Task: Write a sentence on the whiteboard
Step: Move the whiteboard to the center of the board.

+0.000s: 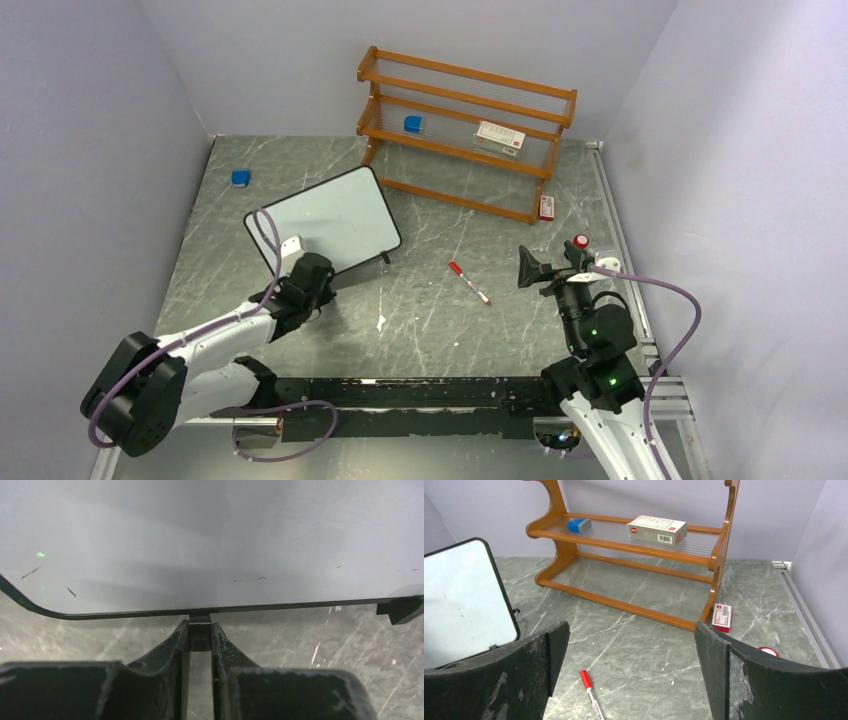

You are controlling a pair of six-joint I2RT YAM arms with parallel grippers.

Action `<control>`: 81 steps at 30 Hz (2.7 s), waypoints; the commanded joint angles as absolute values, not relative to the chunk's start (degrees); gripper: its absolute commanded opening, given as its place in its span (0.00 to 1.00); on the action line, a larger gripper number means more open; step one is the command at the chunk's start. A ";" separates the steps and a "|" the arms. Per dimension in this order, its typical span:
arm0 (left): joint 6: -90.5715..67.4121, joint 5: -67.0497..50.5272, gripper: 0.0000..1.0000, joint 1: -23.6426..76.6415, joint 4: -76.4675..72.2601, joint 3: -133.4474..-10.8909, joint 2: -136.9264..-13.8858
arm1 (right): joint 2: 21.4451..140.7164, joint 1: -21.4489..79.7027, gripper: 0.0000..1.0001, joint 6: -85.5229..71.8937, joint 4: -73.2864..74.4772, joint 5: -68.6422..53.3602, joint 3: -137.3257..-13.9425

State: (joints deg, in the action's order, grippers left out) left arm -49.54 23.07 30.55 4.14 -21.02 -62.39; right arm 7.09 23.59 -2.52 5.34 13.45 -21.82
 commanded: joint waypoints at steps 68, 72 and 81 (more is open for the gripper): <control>-79.35 46.66 0.17 67.78 22.94 -54.29 -99.32 | 5.18 25.49 1.00 -1.85 4.04 12.66 -21.01; -78.21 46.23 0.23 67.06 22.16 -56.05 -101.40 | 5.33 25.51 1.00 -1.85 4.13 12.64 -21.01; -77.06 43.67 0.43 66.88 21.33 -55.47 -98.79 | 6.45 25.53 1.00 -2.03 4.53 12.42 -21.55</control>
